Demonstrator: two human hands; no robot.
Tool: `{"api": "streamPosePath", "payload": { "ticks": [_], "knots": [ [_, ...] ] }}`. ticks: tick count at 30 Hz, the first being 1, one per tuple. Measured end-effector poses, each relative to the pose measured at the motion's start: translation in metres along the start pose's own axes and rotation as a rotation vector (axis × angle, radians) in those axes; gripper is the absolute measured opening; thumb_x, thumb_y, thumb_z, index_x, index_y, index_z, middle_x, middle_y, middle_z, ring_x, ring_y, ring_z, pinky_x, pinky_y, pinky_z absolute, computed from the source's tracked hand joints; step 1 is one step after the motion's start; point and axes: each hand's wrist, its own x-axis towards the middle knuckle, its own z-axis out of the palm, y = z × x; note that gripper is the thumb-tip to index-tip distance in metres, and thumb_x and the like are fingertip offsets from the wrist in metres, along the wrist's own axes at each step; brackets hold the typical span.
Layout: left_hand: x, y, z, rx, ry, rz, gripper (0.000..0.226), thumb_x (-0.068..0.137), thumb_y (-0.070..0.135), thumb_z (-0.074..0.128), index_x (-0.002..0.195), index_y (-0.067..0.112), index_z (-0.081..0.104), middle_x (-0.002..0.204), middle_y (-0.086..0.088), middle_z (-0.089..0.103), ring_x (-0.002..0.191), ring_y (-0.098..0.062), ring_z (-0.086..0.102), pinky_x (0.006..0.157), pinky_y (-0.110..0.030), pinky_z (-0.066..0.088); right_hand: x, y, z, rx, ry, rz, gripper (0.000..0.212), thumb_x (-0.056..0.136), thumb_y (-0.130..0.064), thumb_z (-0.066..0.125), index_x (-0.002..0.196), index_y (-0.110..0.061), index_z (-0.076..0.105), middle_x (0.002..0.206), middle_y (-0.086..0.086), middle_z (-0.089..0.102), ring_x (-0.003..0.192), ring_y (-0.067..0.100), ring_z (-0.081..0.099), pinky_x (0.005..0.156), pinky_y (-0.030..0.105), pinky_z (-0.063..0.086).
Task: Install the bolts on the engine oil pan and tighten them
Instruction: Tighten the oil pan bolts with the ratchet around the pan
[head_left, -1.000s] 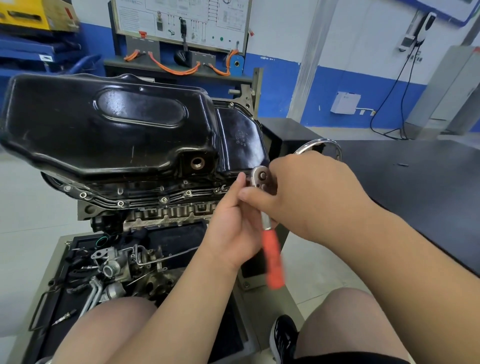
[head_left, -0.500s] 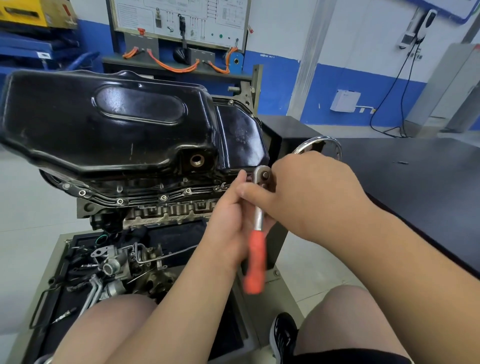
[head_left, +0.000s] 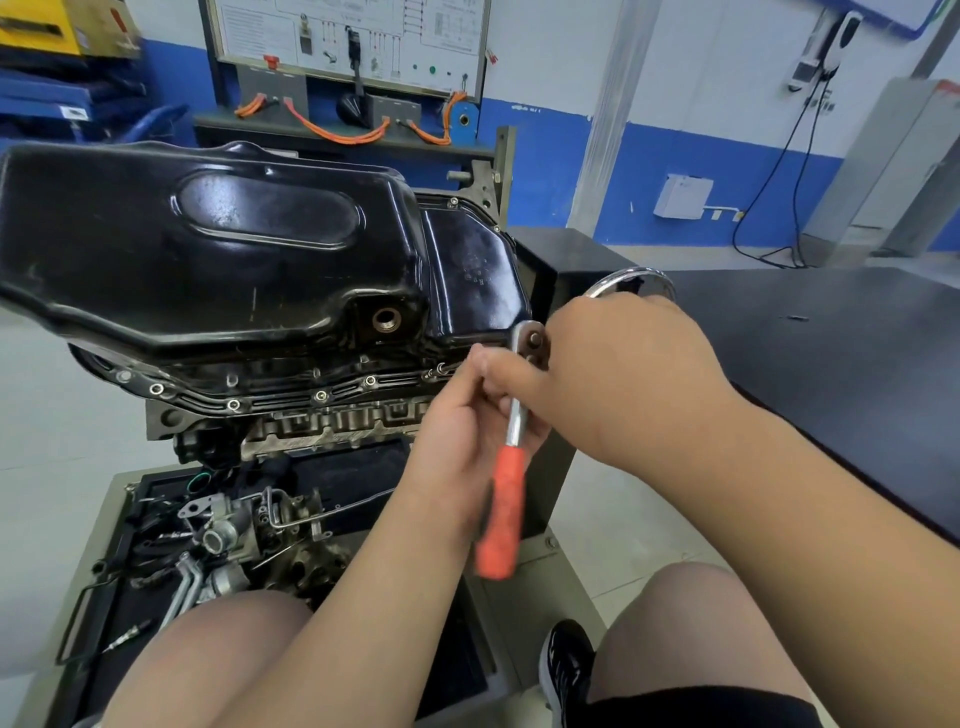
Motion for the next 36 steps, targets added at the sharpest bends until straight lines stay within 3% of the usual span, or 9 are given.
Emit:
{"api": "streamPosePath", "payload": {
  "ticks": [6, 9, 12, 15, 19, 22, 26, 30, 36],
  "knots": [
    [-0.001, 0.001, 0.0, 0.025, 0.02, 0.001, 0.038, 0.092, 0.038, 0.05, 0.061, 0.018, 0.062, 0.052, 0.009, 0.04, 0.044, -0.005, 0.042, 0.053, -0.021, 0.047, 0.001, 0.007, -0.002, -0.065, 0.025, -0.176, 0.023, 0.089, -0.032, 0.052, 0.11, -0.027, 0.059, 0.108, -0.002, 0.052, 0.11, 0.024, 0.042, 0.096, 0.038, 0.029],
    [-0.001, 0.001, -0.001, 0.026, -0.007, 0.014, 0.028, 0.089, 0.037, 0.05, 0.076, 0.019, 0.066, 0.066, 0.007, 0.051, 0.06, -0.008, 0.045, 0.067, -0.026, 0.045, 0.003, 0.008, -0.001, -0.077, 0.023, -0.161, 0.023, 0.09, -0.043, 0.047, 0.097, -0.026, 0.061, 0.096, -0.004, 0.058, 0.105, 0.023, 0.046, 0.098, 0.038, 0.027],
    [0.0, 0.003, 0.0, -0.007, -0.013, 0.024, 0.024, 0.082, 0.031, 0.054, 0.098, 0.015, 0.064, 0.088, 0.001, 0.06, 0.083, -0.011, 0.048, 0.079, -0.03, 0.049, 0.003, 0.006, 0.0, -0.061, -0.019, -0.036, 0.056, 0.084, -0.066, 0.028, 0.058, -0.019, 0.042, 0.058, -0.003, 0.041, 0.067, 0.019, 0.043, 0.082, 0.038, 0.03],
    [0.0, 0.001, 0.003, -0.033, 0.009, -0.007, 0.028, 0.082, 0.033, 0.056, 0.089, 0.009, 0.068, 0.089, -0.003, 0.062, 0.08, -0.013, 0.059, 0.074, -0.03, 0.054, 0.0, 0.0, 0.002, 0.038, 0.001, -0.018, 0.061, 0.082, -0.07, 0.027, 0.053, -0.016, 0.035, 0.048, -0.002, 0.035, 0.048, 0.012, 0.028, 0.071, 0.034, 0.023],
    [-0.002, 0.003, 0.006, -0.016, 0.105, 0.002, 0.027, 0.089, 0.037, 0.055, 0.07, 0.017, 0.058, 0.057, 0.006, 0.042, 0.051, -0.006, 0.045, 0.052, -0.02, 0.051, 0.0, 0.003, 0.0, -0.007, 0.0, -0.16, 0.025, 0.088, -0.048, 0.05, 0.091, -0.025, 0.057, 0.084, -0.006, 0.05, 0.088, 0.019, 0.046, 0.09, 0.037, 0.029],
    [-0.003, 0.004, 0.005, -0.036, 0.114, 0.011, 0.034, 0.094, 0.039, 0.052, 0.068, 0.018, 0.052, 0.046, 0.008, 0.039, 0.04, -0.005, 0.043, 0.046, -0.017, 0.046, -0.003, 0.0, -0.002, -0.011, 0.024, -0.179, 0.026, 0.089, -0.034, 0.05, 0.114, -0.034, 0.058, 0.108, -0.007, 0.057, 0.114, 0.023, 0.043, 0.102, 0.038, 0.018],
    [-0.003, 0.005, 0.001, -0.014, 0.021, 0.035, 0.026, 0.086, 0.036, 0.054, 0.084, 0.015, 0.069, 0.086, -0.001, 0.063, 0.092, -0.015, 0.056, 0.084, -0.033, 0.048, -0.001, -0.002, 0.002, -0.037, 0.037, -0.08, 0.037, 0.089, -0.056, 0.041, 0.072, -0.025, 0.051, 0.072, -0.005, 0.052, 0.088, 0.02, 0.046, 0.095, 0.037, 0.026],
    [-0.004, 0.005, 0.001, -0.035, -0.005, 0.044, 0.024, 0.082, 0.028, 0.056, 0.087, 0.01, 0.069, 0.082, -0.005, 0.071, 0.077, -0.017, 0.068, 0.069, -0.029, 0.057, 0.0, -0.008, 0.003, 0.04, 0.039, 0.026, 0.058, 0.086, -0.068, 0.031, 0.056, -0.018, 0.036, 0.051, -0.003, 0.036, 0.051, 0.016, 0.031, 0.078, 0.036, 0.024],
    [-0.003, 0.007, 0.005, -0.046, 0.068, 0.021, 0.036, 0.095, 0.039, 0.051, 0.066, 0.019, 0.057, 0.047, 0.009, 0.042, 0.042, -0.004, 0.043, 0.049, -0.018, 0.048, 0.001, -0.007, -0.001, -0.006, 0.044, -0.172, 0.017, 0.088, -0.032, 0.05, 0.104, -0.031, 0.055, 0.097, -0.008, 0.057, 0.102, 0.02, 0.05, 0.102, 0.038, 0.025]
  ]
}}
